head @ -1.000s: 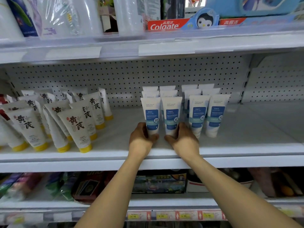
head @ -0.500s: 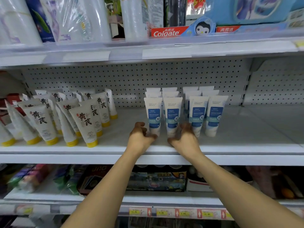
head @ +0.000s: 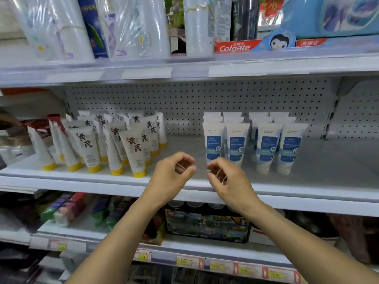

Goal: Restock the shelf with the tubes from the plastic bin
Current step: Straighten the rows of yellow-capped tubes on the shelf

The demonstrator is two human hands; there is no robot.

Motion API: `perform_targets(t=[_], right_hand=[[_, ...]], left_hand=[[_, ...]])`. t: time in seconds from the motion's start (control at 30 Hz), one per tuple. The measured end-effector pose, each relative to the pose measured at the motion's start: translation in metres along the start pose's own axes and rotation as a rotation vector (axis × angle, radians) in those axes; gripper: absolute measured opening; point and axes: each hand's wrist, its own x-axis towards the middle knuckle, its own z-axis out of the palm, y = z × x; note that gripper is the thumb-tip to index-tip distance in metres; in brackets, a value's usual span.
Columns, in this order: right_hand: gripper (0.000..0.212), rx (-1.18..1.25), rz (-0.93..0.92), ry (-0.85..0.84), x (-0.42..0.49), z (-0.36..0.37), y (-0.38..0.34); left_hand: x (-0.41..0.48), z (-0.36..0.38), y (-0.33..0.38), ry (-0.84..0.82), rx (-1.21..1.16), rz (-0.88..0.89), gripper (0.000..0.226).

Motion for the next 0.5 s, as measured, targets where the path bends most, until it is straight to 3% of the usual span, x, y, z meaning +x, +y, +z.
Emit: perform_targets(t=[0.3, 0.5], right_hand=[[0.006, 0.068, -0.033, 0.018, 0.077, 0.048, -0.054], [0.009, 0.187, 0.076, 0.108, 0.148, 0.086, -0.08]], left_hand=[[0.025, -0.105, -0.025, 0.076, 0.105, 0.218, 0.007], [0.071, -0.182, -0.06, -0.032, 0.183, 0.208, 0.008]])
